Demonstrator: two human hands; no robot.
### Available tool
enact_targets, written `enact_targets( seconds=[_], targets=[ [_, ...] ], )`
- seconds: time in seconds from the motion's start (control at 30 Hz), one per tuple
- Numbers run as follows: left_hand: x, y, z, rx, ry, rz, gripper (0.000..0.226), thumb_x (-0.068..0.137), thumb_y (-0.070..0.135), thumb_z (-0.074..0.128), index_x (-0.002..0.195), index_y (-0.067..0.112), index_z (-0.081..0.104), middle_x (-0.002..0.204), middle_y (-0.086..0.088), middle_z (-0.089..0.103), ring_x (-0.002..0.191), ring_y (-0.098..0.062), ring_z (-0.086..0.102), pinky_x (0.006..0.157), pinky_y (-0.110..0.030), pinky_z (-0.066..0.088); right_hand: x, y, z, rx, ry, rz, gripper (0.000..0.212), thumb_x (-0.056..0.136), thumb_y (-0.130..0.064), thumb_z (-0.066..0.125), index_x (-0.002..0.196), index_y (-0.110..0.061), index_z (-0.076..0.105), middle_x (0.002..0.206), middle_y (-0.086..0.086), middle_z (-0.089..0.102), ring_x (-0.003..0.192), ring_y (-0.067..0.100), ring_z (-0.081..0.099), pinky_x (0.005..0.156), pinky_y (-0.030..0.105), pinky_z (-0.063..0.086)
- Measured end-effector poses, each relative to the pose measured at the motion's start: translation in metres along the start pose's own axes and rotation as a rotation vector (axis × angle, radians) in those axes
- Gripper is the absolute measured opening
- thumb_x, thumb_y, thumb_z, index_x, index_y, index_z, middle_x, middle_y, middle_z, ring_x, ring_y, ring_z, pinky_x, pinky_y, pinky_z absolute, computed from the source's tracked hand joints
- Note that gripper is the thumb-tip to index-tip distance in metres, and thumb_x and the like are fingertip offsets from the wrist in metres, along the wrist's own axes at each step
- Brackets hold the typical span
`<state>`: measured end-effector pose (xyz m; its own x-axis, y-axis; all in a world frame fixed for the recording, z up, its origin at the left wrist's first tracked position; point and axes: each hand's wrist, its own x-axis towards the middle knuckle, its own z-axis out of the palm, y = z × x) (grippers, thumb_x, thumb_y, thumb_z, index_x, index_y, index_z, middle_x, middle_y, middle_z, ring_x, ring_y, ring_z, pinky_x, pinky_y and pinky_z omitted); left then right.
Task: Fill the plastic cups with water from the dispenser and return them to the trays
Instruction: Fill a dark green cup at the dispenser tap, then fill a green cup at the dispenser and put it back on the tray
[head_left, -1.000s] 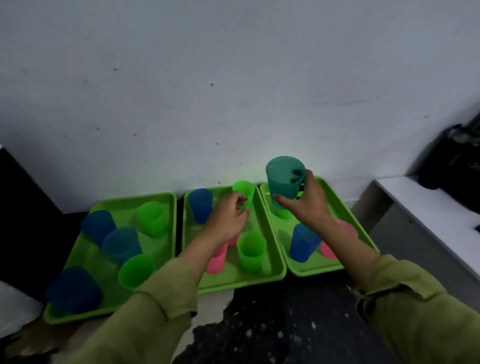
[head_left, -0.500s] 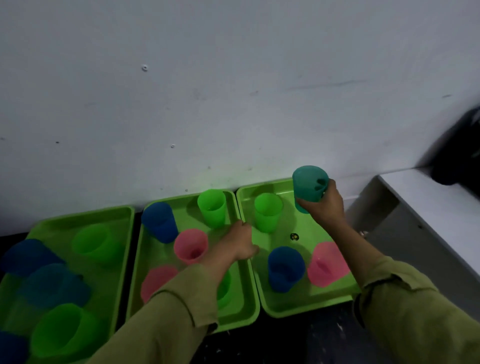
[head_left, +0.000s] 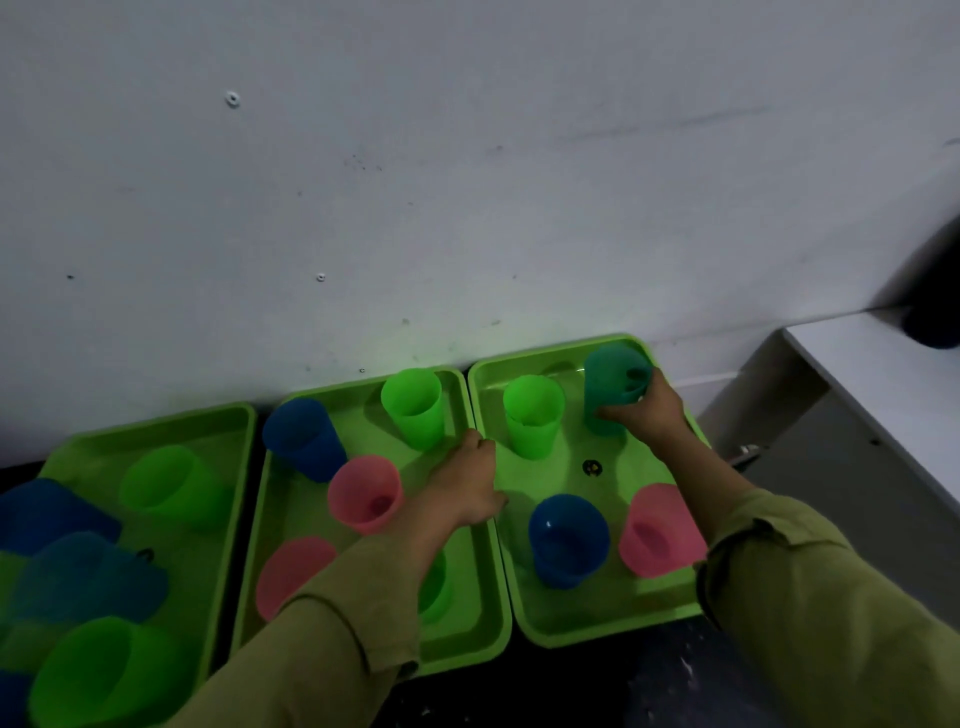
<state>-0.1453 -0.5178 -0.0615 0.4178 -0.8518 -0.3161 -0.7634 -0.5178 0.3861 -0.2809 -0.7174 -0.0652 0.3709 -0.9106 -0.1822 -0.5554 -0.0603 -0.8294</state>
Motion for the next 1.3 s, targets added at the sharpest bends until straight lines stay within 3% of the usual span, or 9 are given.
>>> enact_targets(
  seconds=[0.13,0.27,0.37,0.53,0.67,0.83,0.97,1.13,1.3],
  targets=[
    [0.006,0.004,-0.002,-0.095,0.141,-0.047,0.079,0.076,0.029,0.073,0.138,0.008,0.029,0.135,-0.014,0.042,0.119,-0.029,0.047,0.098,-0.036,0.043,-0.003,0.000,-0.002,0.031,-0.027,0.035,0.078,0.062,-0.008,0.084,0.128,-0.006,0.043,0.126,0.016,0.054,0.114,0.032,0.052,0.093,0.039,0.046],
    [0.021,0.020,-0.007,-0.339,0.263,-0.081,0.113,0.064,0.033,0.083,0.146,0.013,0.008,0.146,-0.015,0.029,0.133,-0.029,0.034,0.105,-0.030,0.031,-0.006,0.002,-0.006,0.005,-0.002,0.030,0.075,0.063,-0.012,0.084,0.125,-0.002,0.042,0.123,0.016,0.055,0.108,0.031,0.054,0.079,0.031,0.044],
    [0.036,0.032,-0.008,-0.420,0.301,-0.082,0.120,0.062,0.034,0.085,0.147,0.012,0.004,0.151,-0.014,0.022,0.137,-0.027,0.027,0.107,-0.027,0.025,-0.009,0.004,-0.008,-0.010,-0.001,0.022,0.078,0.064,-0.014,0.084,0.127,-0.002,0.040,0.123,0.016,0.055,0.107,0.031,0.056,0.083,0.036,0.048],
    [0.047,0.039,0.000,-0.439,0.344,-0.087,0.103,0.066,0.032,0.083,0.144,0.008,0.020,0.146,-0.014,0.034,0.133,-0.027,0.035,0.104,-0.029,0.032,-0.017,0.006,-0.009,-0.027,-0.020,0.020,0.083,0.065,-0.016,0.084,0.133,-0.004,0.037,0.125,0.016,0.054,0.108,0.031,0.056,0.086,0.039,0.049],
    [0.045,0.040,0.001,-0.465,0.407,-0.076,0.088,0.064,0.031,0.084,0.134,0.010,0.033,0.136,-0.011,0.044,0.123,-0.025,0.044,0.091,-0.023,0.034,-0.027,0.001,-0.011,-0.039,-0.002,-0.001,0.084,0.066,-0.016,0.083,0.134,-0.004,0.036,0.127,0.016,0.054,0.111,0.031,0.055,0.086,0.037,0.047],
    [0.028,0.041,-0.015,-0.521,0.496,-0.021,0.086,0.062,0.033,0.084,0.129,0.010,0.035,0.129,-0.011,0.047,0.115,-0.024,0.047,0.088,-0.022,0.034,-0.045,-0.014,-0.015,-0.065,0.067,-0.011,0.082,0.070,-0.019,0.081,0.134,-0.002,0.033,0.129,0.019,0.051,0.115,0.033,0.052,0.088,0.035,0.044],
    [-0.002,0.040,-0.042,-0.571,0.579,0.034,0.080,0.060,0.033,0.085,0.121,0.014,0.036,0.115,-0.005,0.050,0.096,-0.015,0.047,0.077,-0.021,0.036,-0.071,-0.037,-0.015,-0.046,0.175,-0.006,0.077,0.072,-0.019,0.079,0.132,0.001,0.035,0.129,0.021,0.051,0.116,0.034,0.051,0.089,0.033,0.043],
    [-0.064,0.023,-0.071,-0.697,0.663,0.124,0.076,0.059,0.038,0.084,0.115,0.022,0.036,0.114,-0.001,0.051,0.100,-0.015,0.052,0.079,-0.022,0.040,-0.113,-0.074,0.000,-0.067,0.176,-0.110,0.072,0.075,-0.023,0.076,0.132,0.001,0.038,0.129,0.021,0.050,0.117,0.034,0.051,0.090,0.038,0.045],
    [-0.137,-0.017,-0.094,-0.778,0.723,0.169,0.071,0.059,0.039,0.085,0.112,0.027,0.038,0.113,0.000,0.054,0.101,-0.016,0.056,0.086,-0.033,0.050,-0.167,-0.114,0.036,-0.106,0.110,-0.249,0.057,0.083,-0.030,0.068,0.126,0.001,0.046,0.125,0.021,0.055,0.117,0.033,0.051,0.096,0.037,0.040]
  ],
)
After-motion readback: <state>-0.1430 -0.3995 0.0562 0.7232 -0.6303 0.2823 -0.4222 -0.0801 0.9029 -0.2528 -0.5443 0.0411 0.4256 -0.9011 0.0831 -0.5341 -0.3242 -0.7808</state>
